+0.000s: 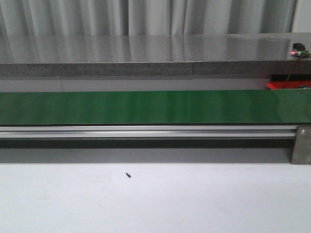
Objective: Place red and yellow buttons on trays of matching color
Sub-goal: 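Carry the yellow button to the yellow tray and release it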
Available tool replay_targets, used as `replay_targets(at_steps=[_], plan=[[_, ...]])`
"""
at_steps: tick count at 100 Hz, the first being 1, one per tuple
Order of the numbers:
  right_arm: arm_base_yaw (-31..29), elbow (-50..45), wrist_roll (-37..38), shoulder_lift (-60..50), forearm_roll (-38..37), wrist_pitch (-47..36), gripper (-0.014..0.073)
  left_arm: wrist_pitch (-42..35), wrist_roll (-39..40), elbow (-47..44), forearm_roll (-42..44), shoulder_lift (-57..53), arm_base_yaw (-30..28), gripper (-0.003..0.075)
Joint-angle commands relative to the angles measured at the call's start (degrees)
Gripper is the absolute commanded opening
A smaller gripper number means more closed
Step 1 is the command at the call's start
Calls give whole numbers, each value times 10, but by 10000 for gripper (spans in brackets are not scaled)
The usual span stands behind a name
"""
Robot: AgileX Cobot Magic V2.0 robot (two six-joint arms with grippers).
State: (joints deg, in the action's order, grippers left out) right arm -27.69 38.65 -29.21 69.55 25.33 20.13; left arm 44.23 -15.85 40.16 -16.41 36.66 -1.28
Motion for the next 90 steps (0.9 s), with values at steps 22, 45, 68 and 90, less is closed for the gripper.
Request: replay_targets(at_steps=[22,45,68,90], plan=[[-21,-57,0,0,33,-141,171,-38,4,16,-14,-2,4,-20],[-42,-57,0,66,73,-144,171,-38,4,16,-14,-2,4,-20],[-42,-57,0,114,80,-158,171,-38,4,16,-14,-2,4,-20],[-42,-56,0,122,81,-161,327,-38,4,16,-14,-2,4,-20]])
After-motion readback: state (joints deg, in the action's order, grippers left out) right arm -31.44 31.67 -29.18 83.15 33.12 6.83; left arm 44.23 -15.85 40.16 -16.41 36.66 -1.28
